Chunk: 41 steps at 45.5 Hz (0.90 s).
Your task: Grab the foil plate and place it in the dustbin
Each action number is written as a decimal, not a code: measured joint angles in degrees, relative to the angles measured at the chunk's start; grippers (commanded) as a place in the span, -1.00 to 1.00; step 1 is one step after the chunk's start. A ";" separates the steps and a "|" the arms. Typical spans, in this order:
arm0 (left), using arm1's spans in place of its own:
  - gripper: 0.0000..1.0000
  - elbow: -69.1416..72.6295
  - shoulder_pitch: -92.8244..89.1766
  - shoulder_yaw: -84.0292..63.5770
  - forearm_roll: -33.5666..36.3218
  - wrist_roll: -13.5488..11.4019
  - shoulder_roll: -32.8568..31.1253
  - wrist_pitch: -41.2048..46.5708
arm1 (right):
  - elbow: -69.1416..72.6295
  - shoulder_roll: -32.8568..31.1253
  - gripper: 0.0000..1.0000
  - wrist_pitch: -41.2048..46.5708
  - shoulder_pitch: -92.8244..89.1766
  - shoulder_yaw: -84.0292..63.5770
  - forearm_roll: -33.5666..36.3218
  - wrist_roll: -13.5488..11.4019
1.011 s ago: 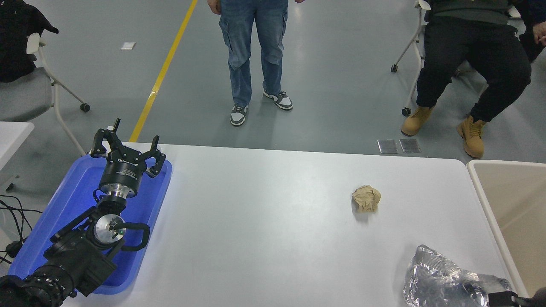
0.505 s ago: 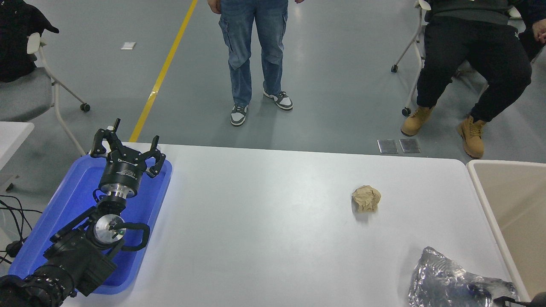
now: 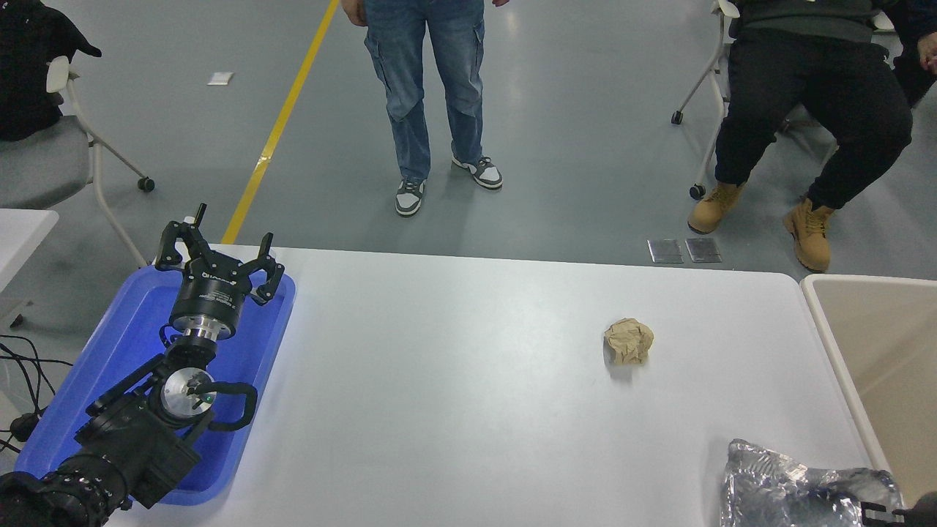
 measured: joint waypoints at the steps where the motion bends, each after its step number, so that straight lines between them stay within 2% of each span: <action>1: 1.00 0.00 -0.01 0.00 0.00 0.00 0.00 0.00 | 0.02 -0.24 -1.00 0.25 0.40 -0.02 -0.04 0.01; 25: 1.00 0.00 -0.03 0.00 0.03 0.02 0.00 -0.06 | 5.97 -9.14 -1.00 11.57 16.97 -0.36 -2.45 0.08; 41: 1.00 0.00 -0.03 0.00 0.05 0.02 0.00 -0.08 | 9.59 -13.39 -1.00 24.20 33.15 -0.44 -4.18 -0.12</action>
